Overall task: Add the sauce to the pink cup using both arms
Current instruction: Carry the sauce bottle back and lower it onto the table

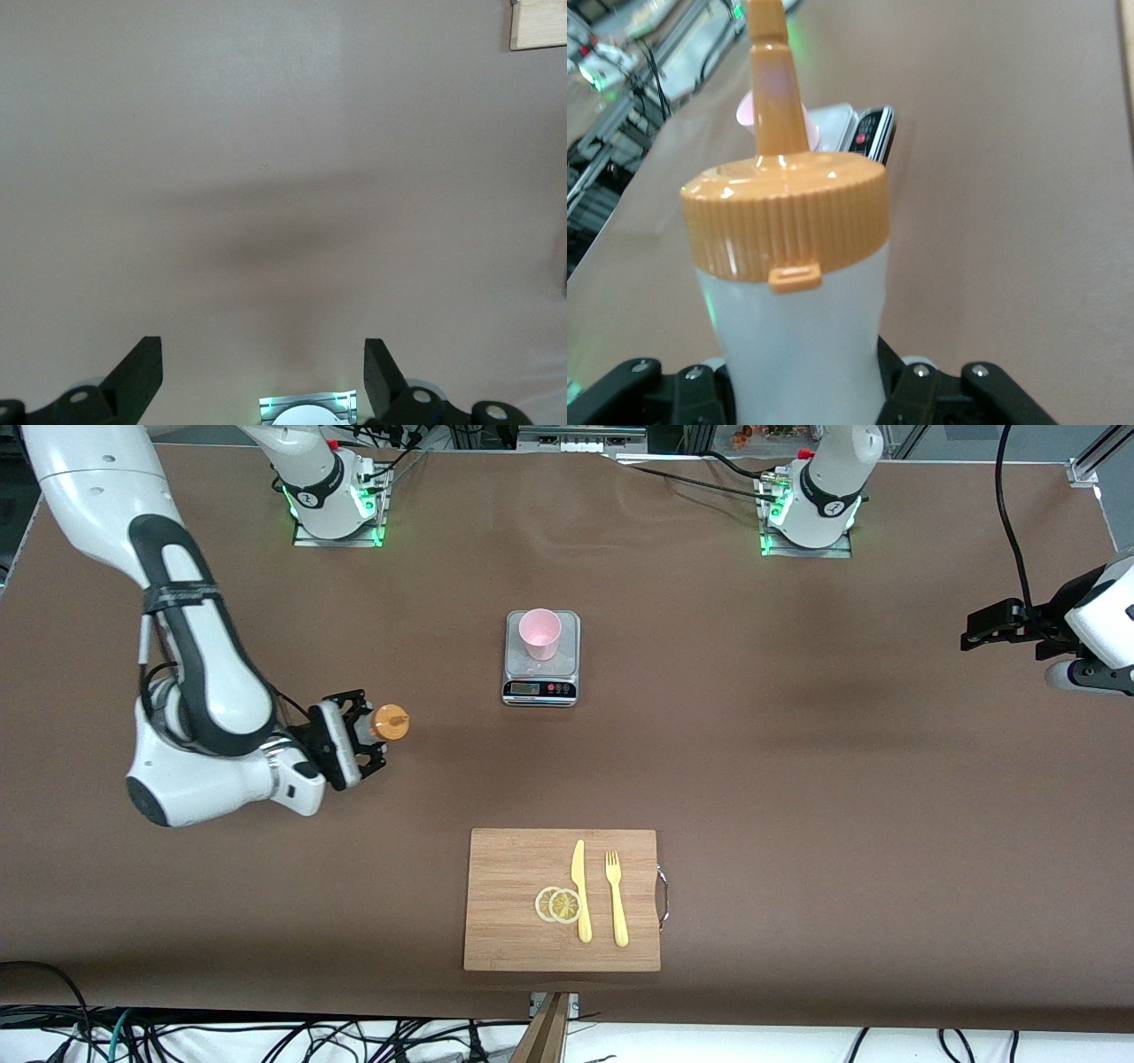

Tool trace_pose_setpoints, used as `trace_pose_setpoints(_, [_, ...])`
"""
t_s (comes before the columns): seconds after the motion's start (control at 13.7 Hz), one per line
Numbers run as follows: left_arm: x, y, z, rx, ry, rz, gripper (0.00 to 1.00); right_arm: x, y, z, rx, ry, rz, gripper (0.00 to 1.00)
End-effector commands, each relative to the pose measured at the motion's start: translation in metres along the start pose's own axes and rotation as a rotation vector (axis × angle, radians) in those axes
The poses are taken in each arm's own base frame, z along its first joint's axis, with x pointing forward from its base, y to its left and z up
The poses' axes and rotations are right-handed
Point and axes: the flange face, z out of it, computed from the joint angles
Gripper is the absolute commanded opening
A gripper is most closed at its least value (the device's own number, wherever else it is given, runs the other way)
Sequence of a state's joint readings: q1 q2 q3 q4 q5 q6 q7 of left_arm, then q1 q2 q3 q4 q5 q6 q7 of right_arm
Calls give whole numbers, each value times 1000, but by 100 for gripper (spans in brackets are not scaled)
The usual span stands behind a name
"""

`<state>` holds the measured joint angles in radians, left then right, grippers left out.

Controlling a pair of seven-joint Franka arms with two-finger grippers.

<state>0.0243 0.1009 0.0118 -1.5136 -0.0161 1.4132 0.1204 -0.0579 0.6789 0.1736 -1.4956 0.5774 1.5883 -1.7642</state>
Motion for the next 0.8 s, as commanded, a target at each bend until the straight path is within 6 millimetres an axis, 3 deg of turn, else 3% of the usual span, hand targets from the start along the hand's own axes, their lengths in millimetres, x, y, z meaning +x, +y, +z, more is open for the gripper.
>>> trace_pose_setpoints(0.0, [1,-3,-3,12,-1,15,100,-49,-18,-6,-3,189,-76,0])
trace_pose_setpoints(0.29, [2,-2,-3,13,0,17,100,-140,-42,8,-41,435,-193,0])
trace_pose_setpoints(0.73, [1,-2,-4,13,0,17,100,-232,-73,21,-72,546,-281,0])
